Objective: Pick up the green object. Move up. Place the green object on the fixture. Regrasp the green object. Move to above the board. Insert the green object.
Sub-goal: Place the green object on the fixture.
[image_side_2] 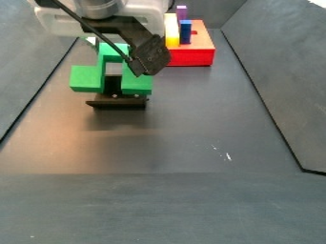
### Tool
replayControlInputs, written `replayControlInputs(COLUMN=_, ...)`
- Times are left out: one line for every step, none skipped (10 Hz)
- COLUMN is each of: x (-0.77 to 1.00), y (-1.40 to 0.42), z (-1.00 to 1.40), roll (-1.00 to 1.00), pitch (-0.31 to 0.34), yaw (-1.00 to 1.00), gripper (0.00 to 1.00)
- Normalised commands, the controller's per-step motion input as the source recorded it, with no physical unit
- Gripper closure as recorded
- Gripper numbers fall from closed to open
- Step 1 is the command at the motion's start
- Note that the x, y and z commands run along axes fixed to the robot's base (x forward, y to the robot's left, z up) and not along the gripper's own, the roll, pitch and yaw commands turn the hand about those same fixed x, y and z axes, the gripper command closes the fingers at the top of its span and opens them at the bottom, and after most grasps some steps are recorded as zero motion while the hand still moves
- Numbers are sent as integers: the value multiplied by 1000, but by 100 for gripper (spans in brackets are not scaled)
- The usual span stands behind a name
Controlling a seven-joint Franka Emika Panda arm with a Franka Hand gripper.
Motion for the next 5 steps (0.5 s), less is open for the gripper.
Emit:
replayControlInputs(x=60, y=0, z=-300, roll=11, pitch=-9, yaw=0, gripper=100)
replayControlInputs(x=46, y=0, z=-311, roll=20, pitch=0, yaw=0, gripper=100)
replayControlInputs(x=31, y=0, z=-294, roll=34, pitch=0, yaw=0, gripper=100)
replayControlInputs(x=37, y=0, z=-123, roll=0, pitch=0, yaw=0, gripper=100)
replayControlInputs(x=0, y=0, z=0, roll=14, pitch=-14, yaw=0, gripper=100)
